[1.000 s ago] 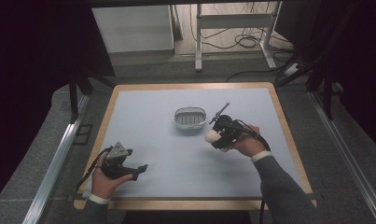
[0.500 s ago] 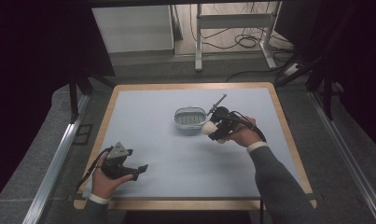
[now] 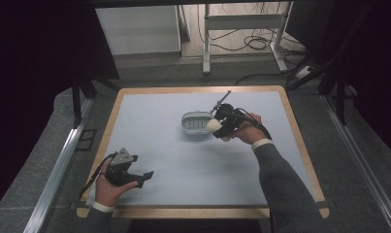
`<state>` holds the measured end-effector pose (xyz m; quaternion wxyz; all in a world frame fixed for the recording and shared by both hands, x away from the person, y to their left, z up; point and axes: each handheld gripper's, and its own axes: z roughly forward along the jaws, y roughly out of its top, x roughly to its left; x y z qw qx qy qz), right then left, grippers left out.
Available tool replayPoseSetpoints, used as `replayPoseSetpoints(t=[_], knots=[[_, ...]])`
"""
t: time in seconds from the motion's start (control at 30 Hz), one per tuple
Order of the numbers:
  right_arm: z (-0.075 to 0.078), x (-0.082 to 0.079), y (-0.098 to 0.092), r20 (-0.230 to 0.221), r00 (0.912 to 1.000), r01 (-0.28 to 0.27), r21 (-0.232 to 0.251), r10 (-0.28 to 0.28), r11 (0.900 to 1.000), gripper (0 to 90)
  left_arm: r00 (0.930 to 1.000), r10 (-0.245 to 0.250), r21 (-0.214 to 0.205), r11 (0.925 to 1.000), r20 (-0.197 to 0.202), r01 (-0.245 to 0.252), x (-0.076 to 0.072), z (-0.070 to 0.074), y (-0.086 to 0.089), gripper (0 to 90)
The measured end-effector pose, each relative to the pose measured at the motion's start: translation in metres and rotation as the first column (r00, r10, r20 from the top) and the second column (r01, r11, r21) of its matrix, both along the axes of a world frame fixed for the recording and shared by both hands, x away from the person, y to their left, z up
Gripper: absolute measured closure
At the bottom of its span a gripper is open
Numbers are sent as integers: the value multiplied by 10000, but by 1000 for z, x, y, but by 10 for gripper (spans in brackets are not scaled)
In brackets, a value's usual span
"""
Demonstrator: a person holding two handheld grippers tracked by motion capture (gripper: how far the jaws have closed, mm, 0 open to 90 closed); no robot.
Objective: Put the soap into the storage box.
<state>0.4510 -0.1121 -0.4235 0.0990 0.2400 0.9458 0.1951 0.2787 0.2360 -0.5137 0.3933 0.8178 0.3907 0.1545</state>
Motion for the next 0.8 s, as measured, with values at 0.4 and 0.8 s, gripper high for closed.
replayPoseSetpoints(t=[0.4, 0.8], knots=[[1, 18, 10, 174, 9998, -126, -46, 127, 9999, 496, 10000, -10, -5, 10000, 2, 10, 0, 0, 0, 115], [2, 30, 27, 327, 9980, -545, -99, 548, 9985, 496, 10000, -76, 34, 10000, -21, 76, 1, -2, -2, 114]])
